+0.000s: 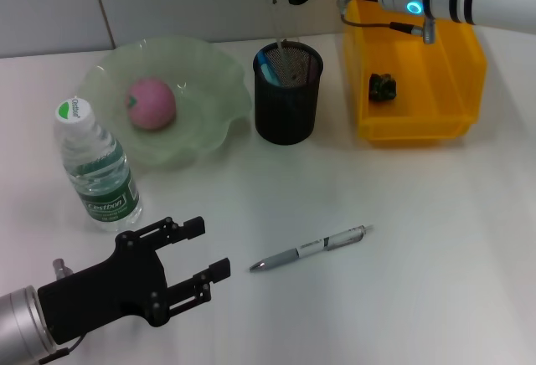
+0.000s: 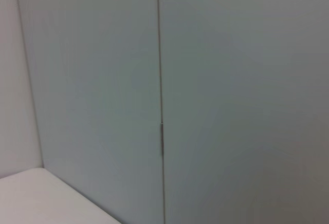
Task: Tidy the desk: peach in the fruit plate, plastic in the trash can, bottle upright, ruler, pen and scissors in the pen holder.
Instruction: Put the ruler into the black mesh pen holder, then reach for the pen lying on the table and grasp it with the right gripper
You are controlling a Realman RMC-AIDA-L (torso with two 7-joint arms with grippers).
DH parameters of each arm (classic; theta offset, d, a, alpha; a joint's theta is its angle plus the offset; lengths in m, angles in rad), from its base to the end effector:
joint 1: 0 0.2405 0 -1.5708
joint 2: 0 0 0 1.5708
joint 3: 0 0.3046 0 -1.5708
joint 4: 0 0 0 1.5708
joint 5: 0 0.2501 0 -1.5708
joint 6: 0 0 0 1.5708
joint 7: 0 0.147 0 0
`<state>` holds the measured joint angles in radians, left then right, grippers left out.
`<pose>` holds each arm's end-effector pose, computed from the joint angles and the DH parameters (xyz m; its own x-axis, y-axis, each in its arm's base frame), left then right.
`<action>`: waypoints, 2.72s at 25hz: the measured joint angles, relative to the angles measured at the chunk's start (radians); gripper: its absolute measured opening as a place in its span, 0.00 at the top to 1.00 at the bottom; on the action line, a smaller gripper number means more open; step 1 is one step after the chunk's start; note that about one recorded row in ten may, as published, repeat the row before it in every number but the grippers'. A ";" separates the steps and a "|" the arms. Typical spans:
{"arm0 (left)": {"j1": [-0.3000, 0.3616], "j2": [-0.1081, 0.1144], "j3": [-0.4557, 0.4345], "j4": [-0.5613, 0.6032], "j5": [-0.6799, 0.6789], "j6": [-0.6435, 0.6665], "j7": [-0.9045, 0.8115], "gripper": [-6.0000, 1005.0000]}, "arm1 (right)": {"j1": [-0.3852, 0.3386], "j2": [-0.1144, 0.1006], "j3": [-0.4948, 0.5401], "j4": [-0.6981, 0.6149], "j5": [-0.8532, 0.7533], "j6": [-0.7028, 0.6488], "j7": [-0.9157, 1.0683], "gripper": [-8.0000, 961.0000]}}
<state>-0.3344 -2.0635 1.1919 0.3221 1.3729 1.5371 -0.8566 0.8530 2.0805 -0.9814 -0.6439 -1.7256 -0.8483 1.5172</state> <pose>-0.3549 0.2861 -0.0964 0.7148 0.1934 0.6720 0.3930 -0.9060 -0.1573 0.1783 0.5425 -0.0331 0.8267 -0.1742 -0.5350 -0.4754 -0.7248 -0.4987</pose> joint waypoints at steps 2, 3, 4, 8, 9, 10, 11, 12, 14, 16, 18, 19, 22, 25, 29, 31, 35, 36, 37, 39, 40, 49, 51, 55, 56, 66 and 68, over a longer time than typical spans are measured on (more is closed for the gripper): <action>0.000 0.000 -0.002 0.000 0.000 0.000 0.000 0.33 | 0.000 0.001 -0.007 -0.001 0.000 0.000 0.000 0.61; 0.000 0.000 -0.003 0.000 0.000 0.000 0.000 0.33 | -0.001 0.001 -0.011 -0.003 0.000 0.000 -0.002 0.61; 0.000 0.000 -0.003 0.000 0.000 0.000 0.000 0.33 | -0.002 0.001 -0.014 -0.004 0.001 0.000 -0.007 0.61; -0.001 0.000 -0.005 0.000 0.000 0.000 0.001 0.33 | -0.006 0.003 -0.017 0.002 0.022 0.004 -0.039 0.61; -0.001 0.000 -0.005 0.000 0.000 0.000 0.001 0.33 | -0.006 0.003 -0.017 0.002 0.022 0.004 -0.039 0.57; -0.001 0.000 -0.006 0.000 0.000 0.000 0.001 0.33 | -0.006 0.003 -0.017 0.002 0.024 0.004 -0.041 0.53; -0.001 0.000 -0.006 0.000 0.000 0.000 0.001 0.33 | -0.007 0.003 -0.017 0.001 0.025 0.005 -0.041 0.50; -0.002 0.001 -0.007 0.000 0.000 0.000 0.001 0.33 | -0.007 0.003 -0.017 -0.001 0.026 0.005 -0.041 0.46; -0.002 0.001 -0.007 0.000 0.000 0.000 0.000 0.33 | -0.008 0.003 -0.017 -0.005 0.031 0.005 -0.041 0.40; -0.003 0.002 -0.008 0.000 -0.001 0.000 0.000 0.33 | -0.010 0.003 -0.017 -0.006 0.043 0.005 -0.041 0.35; -0.005 0.002 -0.008 0.000 -0.001 0.000 0.000 0.33 | -0.017 0.003 -0.017 -0.009 0.084 0.001 -0.041 0.31; -0.006 0.002 -0.008 0.000 -0.001 0.000 0.000 0.33 | -0.017 0.003 -0.017 -0.009 0.084 0.001 -0.041 0.31; -0.008 0.002 -0.008 0.001 -0.001 0.002 -0.001 0.33 | -0.038 0.003 -0.017 -0.013 0.154 -0.009 -0.041 0.31; -0.008 0.001 -0.007 0.004 -0.001 0.006 0.001 0.33 | -0.066 0.004 -0.017 -0.015 0.263 -0.026 -0.049 0.31; -0.008 0.001 -0.001 0.006 0.000 0.007 0.001 0.33 | -0.114 0.002 -0.017 -0.006 0.419 -0.157 -0.137 0.32; -0.009 0.000 0.000 0.006 0.000 0.005 0.001 0.33 | -0.139 0.001 -0.017 -0.006 0.465 -0.229 -0.162 0.32; -0.010 -0.001 0.002 0.006 0.000 0.001 -0.008 0.34 | -0.185 0.000 -0.022 -0.004 0.503 -0.376 -0.166 0.32; -0.010 -0.001 0.002 0.006 0.000 0.001 -0.008 0.34 | -0.192 -0.002 -0.028 -0.004 0.495 -0.415 -0.166 0.32; -0.010 -0.001 0.002 0.006 0.000 0.001 -0.008 0.34 | -0.198 -0.003 -0.036 -0.003 0.484 -0.446 -0.164 0.32; -0.009 -0.001 -0.002 0.007 0.000 0.006 -0.011 0.34 | -0.215 -0.005 -0.051 -0.003 0.467 -0.489 -0.158 0.32; -0.009 -0.001 -0.002 0.007 0.000 0.006 -0.012 0.34 | -0.225 -0.005 -0.053 -0.004 0.466 -0.498 -0.158 0.32; -0.010 0.000 0.002 0.014 0.000 0.005 -0.059 0.34 | -0.293 -0.033 -0.060 -0.019 0.380 -0.566 -0.053 0.32; -0.009 0.001 0.002 0.014 0.000 0.003 -0.068 0.34 | -0.295 -0.050 -0.058 -0.036 0.320 -0.595 -0.009 0.32; -0.008 0.002 0.002 0.014 0.000 0.002 -0.077 0.34 | -0.294 -0.086 -0.053 -0.095 0.182 -0.646 0.087 0.32; -0.007 0.003 0.001 0.014 0.000 0.001 -0.081 0.34 | -0.293 -0.093 -0.051 -0.116 0.133 -0.654 0.119 0.32; -0.006 0.003 -0.002 0.014 0.000 0.000 -0.104 0.34 | -0.200 -0.118 -0.050 -0.266 -0.352 -0.793 0.302 0.32; -0.005 0.003 -0.006 0.014 0.000 0.000 -0.104 0.34 | -0.154 -0.104 -0.057 -0.276 -0.472 -0.817 0.312 0.32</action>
<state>-0.3392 -2.0601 1.1860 0.3359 1.3729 1.5366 -0.9611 0.6995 1.9765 -1.0379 -0.9203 -2.1976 -1.6654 1.8289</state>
